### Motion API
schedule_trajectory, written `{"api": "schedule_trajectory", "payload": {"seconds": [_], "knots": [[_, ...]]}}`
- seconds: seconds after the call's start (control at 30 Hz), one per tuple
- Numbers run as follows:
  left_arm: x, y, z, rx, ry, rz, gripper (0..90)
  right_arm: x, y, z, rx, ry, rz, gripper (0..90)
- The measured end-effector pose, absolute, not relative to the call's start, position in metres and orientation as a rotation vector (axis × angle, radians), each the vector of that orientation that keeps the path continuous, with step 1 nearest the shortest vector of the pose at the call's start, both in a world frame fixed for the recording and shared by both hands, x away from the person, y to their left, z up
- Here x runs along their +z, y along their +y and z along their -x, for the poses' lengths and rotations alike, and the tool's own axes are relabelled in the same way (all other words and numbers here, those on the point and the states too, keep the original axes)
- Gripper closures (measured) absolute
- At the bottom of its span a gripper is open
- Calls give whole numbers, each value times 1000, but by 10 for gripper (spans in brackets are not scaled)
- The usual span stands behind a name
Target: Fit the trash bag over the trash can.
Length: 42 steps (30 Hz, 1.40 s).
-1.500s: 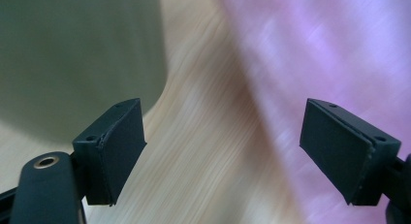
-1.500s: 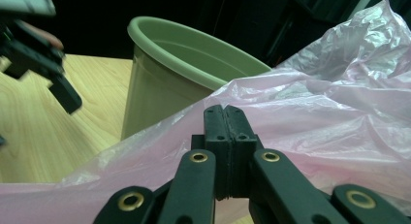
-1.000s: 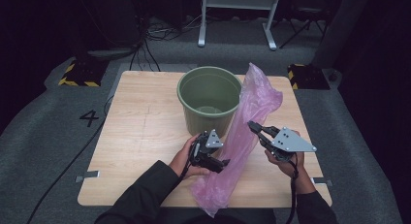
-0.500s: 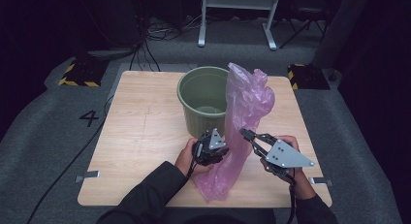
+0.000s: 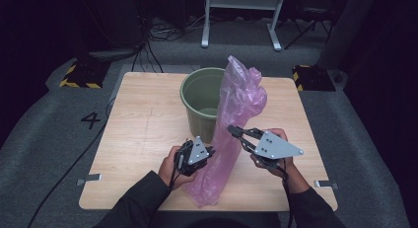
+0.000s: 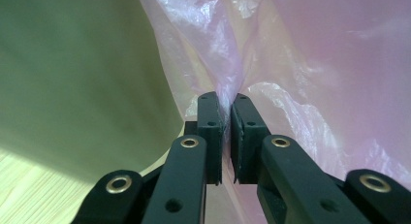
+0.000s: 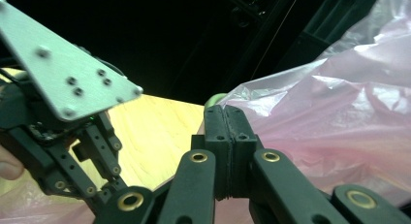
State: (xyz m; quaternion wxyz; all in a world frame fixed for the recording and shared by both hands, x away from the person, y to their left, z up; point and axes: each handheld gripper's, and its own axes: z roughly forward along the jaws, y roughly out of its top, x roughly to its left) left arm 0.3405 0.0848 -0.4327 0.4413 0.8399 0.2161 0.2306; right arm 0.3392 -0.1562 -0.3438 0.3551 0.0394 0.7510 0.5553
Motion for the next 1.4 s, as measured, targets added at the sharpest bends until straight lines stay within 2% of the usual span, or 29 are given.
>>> {"api": "schedule_trajectory", "payload": {"seconds": [0.23,0.67,0.77,0.83,0.87,0.9,1.0,1.07,1.2,1.4], "knots": [[-426,108,-329,582,539,-2044,872,-340,-131,-360,1442,2030,-111,900],[-421,119,-315,583,513,-2023,893,-331,-121,-355,1411,2057,-78,889],[-418,117,-314,583,502,-2013,895,-328,-126,-354,1410,2027,-116,752],[-417,118,-313,584,499,-2015,897,-325,-132,-355,1430,2019,-146,622],[-417,118,-313,584,499,-2015,897,-325,-132,-355,1430,2019,-146,622],[-418,119,-312,584,500,-2012,897,-322,-138,-356,1448,2026,-169,550],[-417,122,-310,581,501,-2016,897,-320,-148,-357,1468,2003,-208,448],[-417,124,-309,581,499,-2016,897,-317,-154,-359,1480,1990,-240,413],[-415,125,-308,588,502,-2014,898,-311,-162,-365,1506,1970,-307,399],[-413,129,-307,598,497,-2006,897,-299,-169,-375,1457,1902,-386,409]]}}
